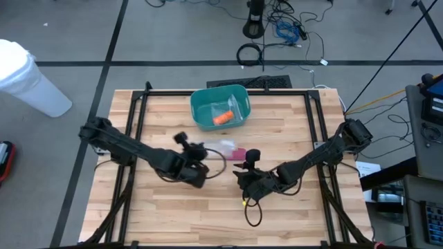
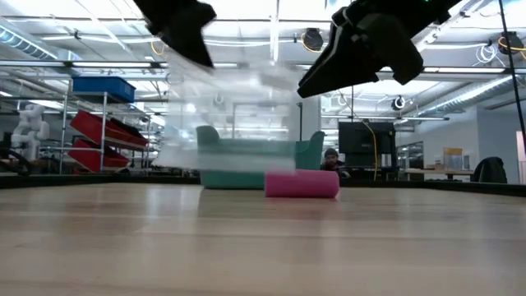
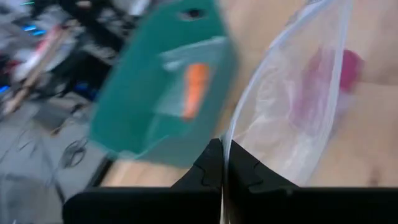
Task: Roll bandage
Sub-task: Put the pink bandage into the transparent zip bag
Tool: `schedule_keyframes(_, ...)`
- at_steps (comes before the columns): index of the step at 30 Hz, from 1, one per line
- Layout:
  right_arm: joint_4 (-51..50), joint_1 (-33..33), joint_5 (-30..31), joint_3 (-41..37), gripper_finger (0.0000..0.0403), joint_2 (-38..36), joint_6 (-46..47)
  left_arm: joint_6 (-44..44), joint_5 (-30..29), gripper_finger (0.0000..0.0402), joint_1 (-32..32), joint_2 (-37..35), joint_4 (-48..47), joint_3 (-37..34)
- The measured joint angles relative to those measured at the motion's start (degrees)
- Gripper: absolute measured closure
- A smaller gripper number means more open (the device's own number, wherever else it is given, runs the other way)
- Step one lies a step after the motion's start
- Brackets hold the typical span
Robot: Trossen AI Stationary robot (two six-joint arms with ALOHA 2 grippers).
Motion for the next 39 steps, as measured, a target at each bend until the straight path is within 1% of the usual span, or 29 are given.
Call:
schedule_keyframes(3,0.21,-0.35,-0.15,0.00,0.0284,0.00,0.07,-10.00,-4.42,0.0401,-1.77,-3.08,-8.59,-0.07)
schedule_keyframes(5,-0.72,-1.43,-1.28,0.00,0.0284,0.00,0.30,-14.75,-6.77,0.0401,-2.44,-3.93,-10.61,-0.85)
schedule_keyframes(7,-1.23,-3.25,-4.31,0.00,0.0284,0.00,0.30,-18.52,-7.44,0.0401,-2.78,-3.98,-11.61,-2.01)
schedule_keyframes(10,-1.26,-6.30,-12.35,0.00,0.0284,0.00,0.49,-20.66,-7.46,0.0401,-2.28,-3.34,-6.04,-5.08)
schedule_keyframes(12,-1.25,-7.66,-16.49,-0.03,0.0284,0.00,0.46,-19.71,-5.16,0.0401,-1.92,-1.95,-1.22,-7.68)
schedule_keyframes(15,-0.10,-8.48,-18.31,-0.05,0.0283,0.00,-1.06,-17.58,-0.70,0.0401,-1.58,0.41,6.75,-11.72)
schedule_keyframes(17,2.08,-8.38,-18.39,-0.07,0.0283,0.00,-3.46,-17.36,0.55,0.0402,-1.52,1.67,10.88,-13.79)
schedule_keyframes(20,5.94,-7.72,-18.40,-0.07,0.0283,0.02,-11.23,-14.95,4.31,0.0402,-0.66,2.91,14.30,-14.29)
schedule_keyframes(24,9.98,-7.12,-16.75,-0.07,0.0283,2.01,-23.09,-9.35,10.17,0.0402,0.30,2.90,22.88,-14.27)
schedule_keyframes(27,11.71,-7.32,-15.72,-0.07,0.0283,4.70,-27.84,-5.51,13.19,0.0402,0.36,2.90,28.12,-14.27)
schedule_keyframes(29,11.79,-7.64,-11.90,-0.07,0.0283,6.76,-28.55,-5.25,13.41,0.0402,0.36,2.90,29.57,-14.23)
schedule_keyframes(32,11.94,-7.87,-4.24,-0.07,0.0284,9.07,-28.57,-5.25,13.38,0.0402,0.38,2.90,29.45,-14.23)
schedule_keyframes(34,11.92,-8.02,-0.67,-0.07,0.0287,10.07,-27.80,-5.25,13.37,0.0402,0.50,2.90,29.54,-14.23)
schedule_keyframes(39,12.45,-7.88,-0.38,-0.07,0.0314,10.47,-27.13,-5.22,13.38,0.0402,0.92,2.90,29.46,-14.23)
